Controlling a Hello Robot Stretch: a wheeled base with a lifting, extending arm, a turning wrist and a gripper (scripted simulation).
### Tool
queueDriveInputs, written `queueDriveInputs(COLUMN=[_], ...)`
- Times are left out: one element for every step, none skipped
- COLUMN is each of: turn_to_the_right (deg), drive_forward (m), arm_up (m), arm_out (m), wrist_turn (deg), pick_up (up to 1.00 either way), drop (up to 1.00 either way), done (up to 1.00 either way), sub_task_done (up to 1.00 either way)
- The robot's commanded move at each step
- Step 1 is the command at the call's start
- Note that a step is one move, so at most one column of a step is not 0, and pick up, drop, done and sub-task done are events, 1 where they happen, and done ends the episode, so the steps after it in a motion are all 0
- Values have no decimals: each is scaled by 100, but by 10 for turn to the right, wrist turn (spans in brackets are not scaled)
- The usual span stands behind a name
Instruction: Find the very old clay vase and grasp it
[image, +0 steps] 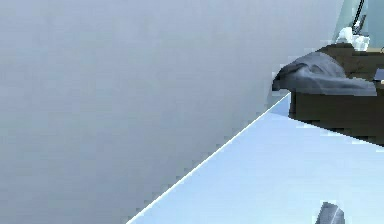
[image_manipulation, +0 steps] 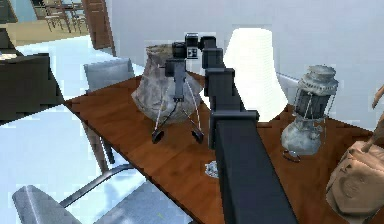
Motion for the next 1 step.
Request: queueDriveInputs(turn_to_the_right=[0], drive_forward=[0], arm_up=[0], arm_out=[0], wrist_turn=[450], pick_up=[0], drop=[0], done=[0], sub_task_done=[0])
